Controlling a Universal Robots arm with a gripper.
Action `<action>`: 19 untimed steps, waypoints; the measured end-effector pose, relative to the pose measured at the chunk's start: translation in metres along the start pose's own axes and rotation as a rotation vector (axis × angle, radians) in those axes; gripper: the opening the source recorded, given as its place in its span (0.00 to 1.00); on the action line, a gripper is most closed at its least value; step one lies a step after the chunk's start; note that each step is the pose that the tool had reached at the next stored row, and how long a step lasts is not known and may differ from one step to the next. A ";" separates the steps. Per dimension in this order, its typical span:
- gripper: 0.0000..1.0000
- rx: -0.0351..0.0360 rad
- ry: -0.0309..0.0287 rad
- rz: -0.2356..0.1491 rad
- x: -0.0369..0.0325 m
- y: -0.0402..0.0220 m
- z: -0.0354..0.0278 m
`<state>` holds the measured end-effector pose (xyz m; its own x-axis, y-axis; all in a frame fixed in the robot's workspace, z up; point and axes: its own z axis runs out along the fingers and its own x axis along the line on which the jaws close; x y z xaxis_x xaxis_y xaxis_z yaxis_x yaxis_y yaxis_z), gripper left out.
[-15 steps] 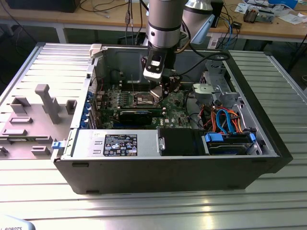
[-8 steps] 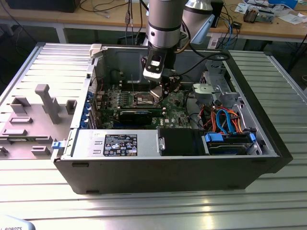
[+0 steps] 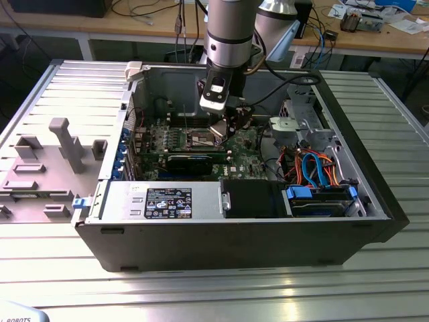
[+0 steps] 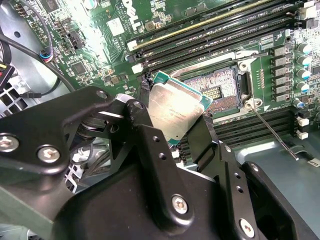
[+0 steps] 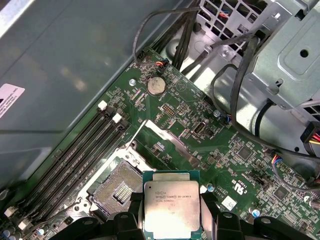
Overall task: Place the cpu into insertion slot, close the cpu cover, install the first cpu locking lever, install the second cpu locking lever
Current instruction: 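Place the cpu into insertion slot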
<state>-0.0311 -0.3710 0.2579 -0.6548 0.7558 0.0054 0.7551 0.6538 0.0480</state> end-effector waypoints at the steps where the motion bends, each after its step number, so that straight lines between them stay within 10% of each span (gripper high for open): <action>1: 0.54 0.0000 0.0000 0.001 0.0000 0.0000 0.0000; 19: 0.54 0.0001 -0.0008 0.013 0.0000 0.0000 0.0003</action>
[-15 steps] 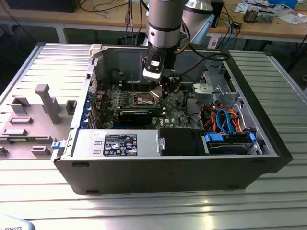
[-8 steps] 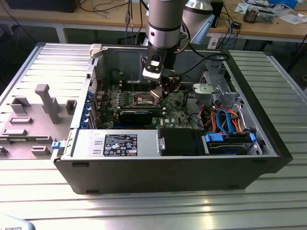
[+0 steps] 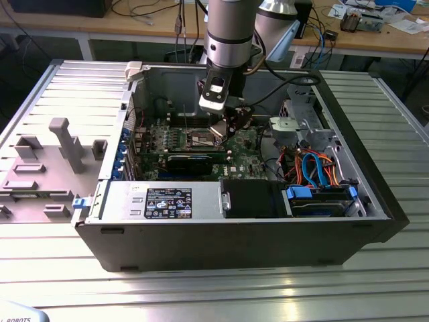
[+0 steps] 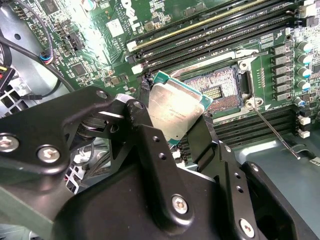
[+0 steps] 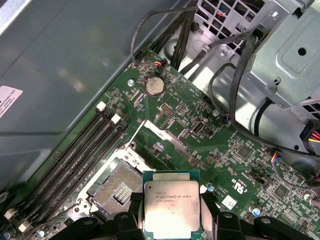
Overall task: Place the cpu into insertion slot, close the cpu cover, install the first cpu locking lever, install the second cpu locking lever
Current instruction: 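Place the cpu into insertion slot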
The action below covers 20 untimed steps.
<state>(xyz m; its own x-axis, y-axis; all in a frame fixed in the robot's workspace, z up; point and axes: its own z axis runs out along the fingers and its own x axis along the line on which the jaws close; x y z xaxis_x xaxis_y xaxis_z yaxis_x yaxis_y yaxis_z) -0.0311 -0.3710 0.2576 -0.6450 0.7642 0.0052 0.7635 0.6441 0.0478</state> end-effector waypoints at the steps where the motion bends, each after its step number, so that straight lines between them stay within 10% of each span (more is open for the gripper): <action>1: 0.54 0.0000 0.0000 0.000 0.0000 0.0000 0.0000; 20: 0.54 0.0002 -0.0010 0.015 0.0000 0.0000 0.0004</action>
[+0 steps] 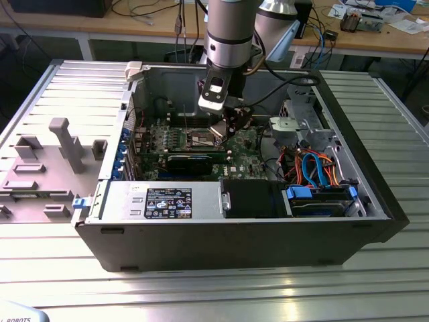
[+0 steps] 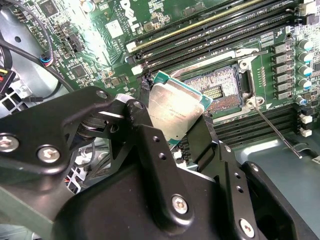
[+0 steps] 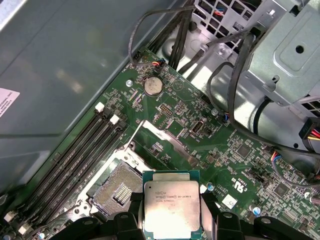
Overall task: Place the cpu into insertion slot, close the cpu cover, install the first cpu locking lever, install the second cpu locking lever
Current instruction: 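Place the cpu into insertion slot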
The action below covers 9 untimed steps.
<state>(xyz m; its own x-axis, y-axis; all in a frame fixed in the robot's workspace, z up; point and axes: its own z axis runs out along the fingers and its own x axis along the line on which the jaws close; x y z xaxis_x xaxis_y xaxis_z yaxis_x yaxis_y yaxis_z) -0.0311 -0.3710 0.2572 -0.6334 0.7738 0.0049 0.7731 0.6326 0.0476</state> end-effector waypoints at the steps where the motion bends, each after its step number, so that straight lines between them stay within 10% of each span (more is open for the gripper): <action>1: 0.54 -0.0001 0.0000 0.001 0.0000 0.0000 0.0001; 9: 0.54 0.0000 -0.0004 0.006 0.0000 0.0000 0.0002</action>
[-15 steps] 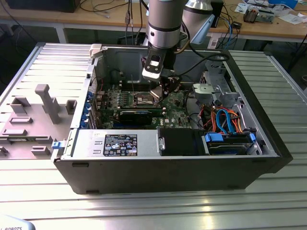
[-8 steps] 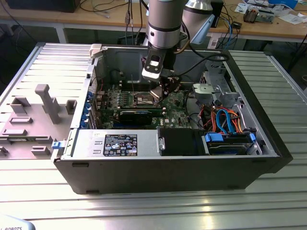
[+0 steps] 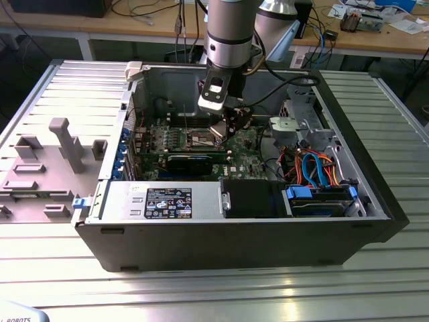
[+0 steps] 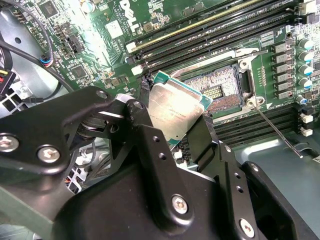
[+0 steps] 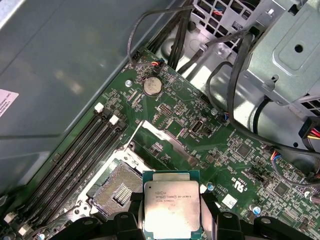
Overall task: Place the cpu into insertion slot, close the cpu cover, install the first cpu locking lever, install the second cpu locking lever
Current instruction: 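Place the cpu into insertion slot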
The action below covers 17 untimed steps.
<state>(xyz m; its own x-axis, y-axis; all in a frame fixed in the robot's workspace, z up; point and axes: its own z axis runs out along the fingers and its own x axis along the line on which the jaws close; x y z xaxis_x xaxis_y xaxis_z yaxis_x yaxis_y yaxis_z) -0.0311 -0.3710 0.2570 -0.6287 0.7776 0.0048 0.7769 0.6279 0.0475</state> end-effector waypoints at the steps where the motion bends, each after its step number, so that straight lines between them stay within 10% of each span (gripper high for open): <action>1: 0.54 0.0000 0.0000 0.000 0.0000 0.0000 0.0000; 17: 0.54 0.0000 -0.0006 0.011 0.0000 0.0000 0.0004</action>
<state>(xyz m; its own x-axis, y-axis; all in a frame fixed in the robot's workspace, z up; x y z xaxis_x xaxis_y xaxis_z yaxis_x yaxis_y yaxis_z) -0.0311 -0.3710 0.2566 -0.6205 0.7842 0.0047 0.7835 0.6196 0.0474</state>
